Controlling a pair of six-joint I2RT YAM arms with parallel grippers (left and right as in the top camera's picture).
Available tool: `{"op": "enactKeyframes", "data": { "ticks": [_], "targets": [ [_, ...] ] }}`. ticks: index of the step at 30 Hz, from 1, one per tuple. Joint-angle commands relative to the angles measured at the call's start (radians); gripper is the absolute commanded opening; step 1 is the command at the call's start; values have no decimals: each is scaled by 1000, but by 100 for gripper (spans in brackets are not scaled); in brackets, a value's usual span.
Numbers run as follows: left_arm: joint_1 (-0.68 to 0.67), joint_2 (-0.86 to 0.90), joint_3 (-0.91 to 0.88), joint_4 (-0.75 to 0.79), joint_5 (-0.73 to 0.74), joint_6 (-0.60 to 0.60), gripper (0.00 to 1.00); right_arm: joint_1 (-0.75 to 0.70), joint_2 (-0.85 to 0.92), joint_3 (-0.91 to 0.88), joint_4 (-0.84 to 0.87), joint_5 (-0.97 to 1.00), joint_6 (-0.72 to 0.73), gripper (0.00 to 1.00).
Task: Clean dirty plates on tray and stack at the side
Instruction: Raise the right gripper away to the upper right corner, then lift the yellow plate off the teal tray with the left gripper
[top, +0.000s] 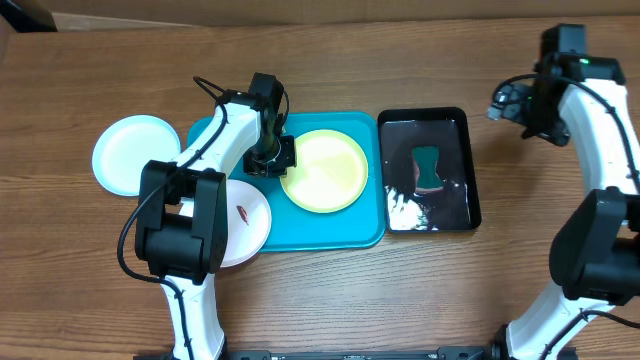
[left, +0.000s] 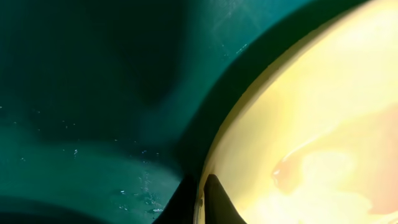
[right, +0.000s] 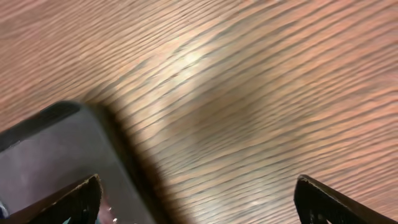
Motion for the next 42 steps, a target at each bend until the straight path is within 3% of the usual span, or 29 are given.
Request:
{"op": "enactKeyframes", "data": {
  "ticks": [1, 15, 27, 33, 42],
  "targets": [
    [5, -5, 5, -13, -8, -10, 4, -21, -8, 6, 15, 6, 7, 100],
    [43, -9, 198, -152, -27, 84, 4, -33, -8, 6, 16, 6, 7, 100],
    [18, -40, 486, -312, -26, 72, 4, -33, -8, 6, 16, 6, 7, 100],
    [-84, -67, 533, -293, -48, 67, 4, -33, -8, 6, 16, 6, 7, 100],
    [-320, -68, 535, -206, -334, 22, 4, -33, -8, 6, 16, 6, 7, 100]
  ]
}}
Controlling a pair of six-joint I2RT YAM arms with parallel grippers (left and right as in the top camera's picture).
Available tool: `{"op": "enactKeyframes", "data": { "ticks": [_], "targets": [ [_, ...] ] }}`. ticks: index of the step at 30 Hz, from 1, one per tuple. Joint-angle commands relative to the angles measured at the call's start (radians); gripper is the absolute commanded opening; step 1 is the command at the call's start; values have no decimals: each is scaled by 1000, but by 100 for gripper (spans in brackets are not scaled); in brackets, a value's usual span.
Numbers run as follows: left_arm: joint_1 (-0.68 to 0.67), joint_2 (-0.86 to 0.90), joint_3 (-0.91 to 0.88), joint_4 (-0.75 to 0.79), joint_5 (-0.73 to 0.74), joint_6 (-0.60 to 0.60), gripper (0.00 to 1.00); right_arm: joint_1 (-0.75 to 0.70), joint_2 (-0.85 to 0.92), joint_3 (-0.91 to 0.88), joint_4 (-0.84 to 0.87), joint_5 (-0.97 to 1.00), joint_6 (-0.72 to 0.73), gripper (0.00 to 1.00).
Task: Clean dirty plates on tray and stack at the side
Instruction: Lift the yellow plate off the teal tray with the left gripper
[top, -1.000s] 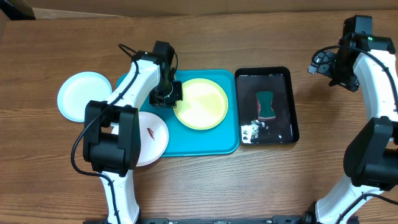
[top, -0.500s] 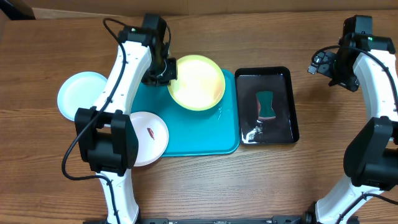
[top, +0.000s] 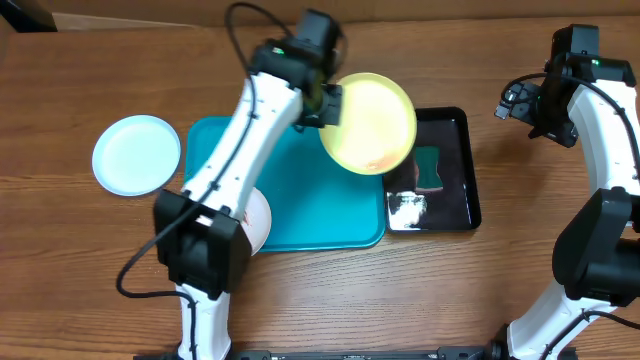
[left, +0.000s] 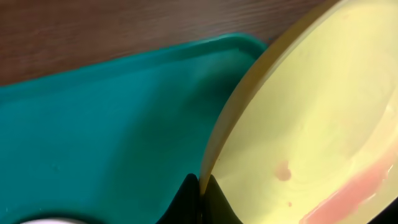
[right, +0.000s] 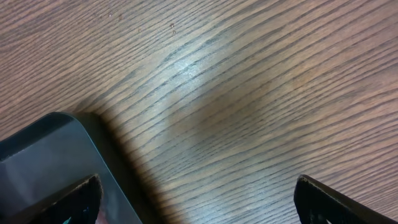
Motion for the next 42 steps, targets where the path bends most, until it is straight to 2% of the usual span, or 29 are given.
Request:
{"op": "enactKeyframes", "data": {
  "ticks": [1, 2, 7, 15, 24, 29, 42],
  "targets": [
    [-108, -35, 27, 26, -214, -27, 4, -6, -8, 6, 5, 7, 7, 100],
    [-173, -35, 27, 37, -338, -34, 4, -6, -8, 6, 5, 7, 7, 100],
    [-320, -35, 27, 42, -625, -33, 4, -6, -8, 6, 5, 7, 7, 100],
    [-518, -43, 27, 37, -964, -33, 4, -6, -8, 6, 5, 7, 7, 100],
    [-681, -45, 27, 39, -1361, -32, 4, -6, -8, 6, 5, 7, 7, 100],
    [-720, -45, 27, 38, -1408, -29, 4, -6, -8, 6, 5, 7, 7, 100],
    [-726, -45, 27, 38, -1405, -30, 4, -6, -8, 6, 5, 7, 7, 100]
  ]
}}
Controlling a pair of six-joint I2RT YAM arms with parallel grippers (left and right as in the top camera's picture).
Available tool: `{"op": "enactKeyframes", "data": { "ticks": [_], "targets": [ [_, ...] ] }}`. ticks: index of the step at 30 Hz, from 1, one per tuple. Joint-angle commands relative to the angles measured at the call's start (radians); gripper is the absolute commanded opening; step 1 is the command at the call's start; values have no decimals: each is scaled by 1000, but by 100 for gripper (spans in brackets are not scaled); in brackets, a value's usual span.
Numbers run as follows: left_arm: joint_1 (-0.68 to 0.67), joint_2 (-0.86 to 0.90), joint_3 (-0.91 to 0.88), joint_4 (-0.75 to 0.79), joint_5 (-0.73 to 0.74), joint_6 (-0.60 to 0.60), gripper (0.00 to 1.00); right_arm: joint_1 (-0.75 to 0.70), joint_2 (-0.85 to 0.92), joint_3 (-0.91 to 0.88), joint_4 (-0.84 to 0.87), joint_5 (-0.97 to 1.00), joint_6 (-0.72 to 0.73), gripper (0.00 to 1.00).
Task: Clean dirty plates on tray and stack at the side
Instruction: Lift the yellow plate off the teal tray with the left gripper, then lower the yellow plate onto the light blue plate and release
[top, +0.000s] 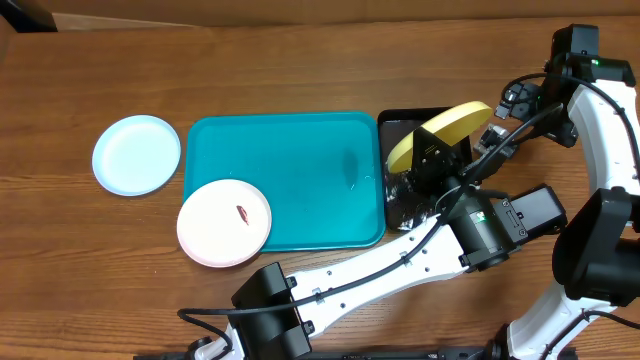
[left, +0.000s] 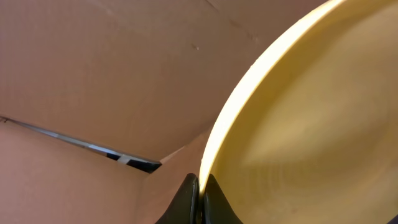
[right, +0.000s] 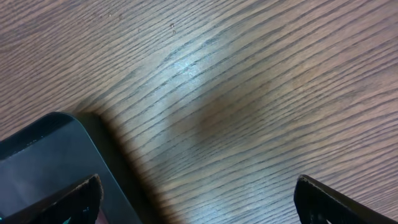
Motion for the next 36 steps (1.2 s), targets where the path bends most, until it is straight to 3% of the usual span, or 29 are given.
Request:
{"op": "enactKeyframes", "data": {
  "ticks": [1, 6, 13, 17, 25, 27, 30, 36],
  "targets": [
    [3, -43, 26, 2, -33, -19, 4, -6, -8, 6, 5, 7, 6, 100],
    [37, -43, 26, 0, 136, -31, 4, -6, -8, 6, 5, 7, 6, 100],
    [187, -43, 25, -42, 548, -150, 4, -6, -8, 6, 5, 7, 6, 100],
    [312, -43, 23, -53, 781, -161, 4, -6, -8, 6, 5, 7, 6, 100],
    [705, -42, 19, -84, 1551, -50, 4, -6, -8, 6, 5, 7, 6, 100],
    [806, -42, 19, -108, 1682, -39, 4, -6, -8, 6, 5, 7, 6, 100],
    [966, -42, 19, -159, 1767, -35, 4, -6, -8, 6, 5, 7, 6, 100],
    [1262, -42, 18, -255, 1760, -12, 4, -6, -8, 6, 5, 7, 6, 100]
  ]
}}
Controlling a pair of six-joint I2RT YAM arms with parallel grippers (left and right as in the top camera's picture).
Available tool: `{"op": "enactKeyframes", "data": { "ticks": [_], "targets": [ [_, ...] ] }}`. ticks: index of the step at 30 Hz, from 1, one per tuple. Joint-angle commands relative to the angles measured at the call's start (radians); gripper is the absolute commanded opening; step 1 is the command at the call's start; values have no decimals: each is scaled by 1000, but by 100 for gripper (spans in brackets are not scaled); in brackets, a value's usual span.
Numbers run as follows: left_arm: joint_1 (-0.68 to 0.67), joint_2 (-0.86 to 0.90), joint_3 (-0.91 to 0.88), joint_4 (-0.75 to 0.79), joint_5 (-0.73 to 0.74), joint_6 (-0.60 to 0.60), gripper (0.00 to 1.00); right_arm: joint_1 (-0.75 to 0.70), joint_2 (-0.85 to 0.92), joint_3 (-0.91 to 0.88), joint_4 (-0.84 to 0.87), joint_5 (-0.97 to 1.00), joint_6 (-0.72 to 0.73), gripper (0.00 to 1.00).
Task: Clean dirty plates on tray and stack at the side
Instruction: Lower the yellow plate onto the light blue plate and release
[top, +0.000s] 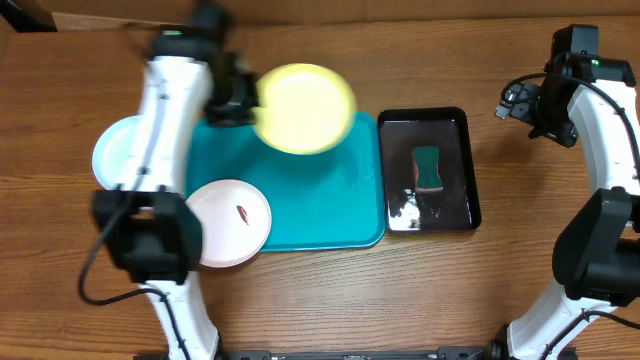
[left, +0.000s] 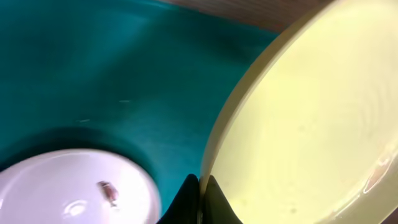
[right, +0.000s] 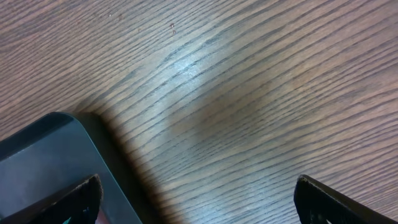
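Note:
My left gripper (top: 240, 103) is shut on the rim of a yellow plate (top: 303, 108), held in the air over the back of the teal tray (top: 330, 215); in the left wrist view the yellow plate (left: 311, 118) fills the right side. A white plate (top: 226, 222) with a red smear lies on the tray's front left corner, also the white plate (left: 68, 186) seen below the left wrist. A clean white plate (top: 125, 155) lies on the table left of the tray. My right gripper (right: 199, 199) is open over bare wood at the far right.
A black basin (top: 428, 170) with water, foam and a teal sponge (top: 428, 168) stands right of the tray. Its corner shows as the black basin (right: 43, 168) in the right wrist view. A cardboard edge runs along the table's back.
My left arm has carried the yellow plate from over the black basin leftward to above the back of the teal tray. The right arm has not moved.
My left gripper first held the yellow plate's rim while it lay on the tray. Then the plate was lifted, smeared, near the basin. Then it was tilted over the basin. Now it hangs over the tray's back edge, its face looking cleaner.

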Motion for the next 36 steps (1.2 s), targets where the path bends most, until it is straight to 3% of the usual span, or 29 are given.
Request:
{"op": "enactKeyframes", "data": {
  "ticks": [1, 6, 11, 16, 21, 36],
  "targets": [
    [155, -42, 18, -37, 77, 47, 4, -6, -8, 6, 6, 6, 7, 100],
    [375, -42, 12, -81, -49, 45, 5, -6, -8, 6, 6, 6, 7, 100],
    [591, -42, -13, -98, -66, 45, 4, -6, -8, 6, 6, 6, 7, 100],
    [719, -41, -25, -86, -101, 34, 4, -6, -8, 6, 6, 6, 7, 100],
    [763, -41, -64, -48, -165, 3, 4, -6, -8, 6, 6, 6, 7, 100],
    [722, -41, -297, 222, -159, -15, 4, -6, -8, 6, 6, 6, 7, 100]
  ]
}}
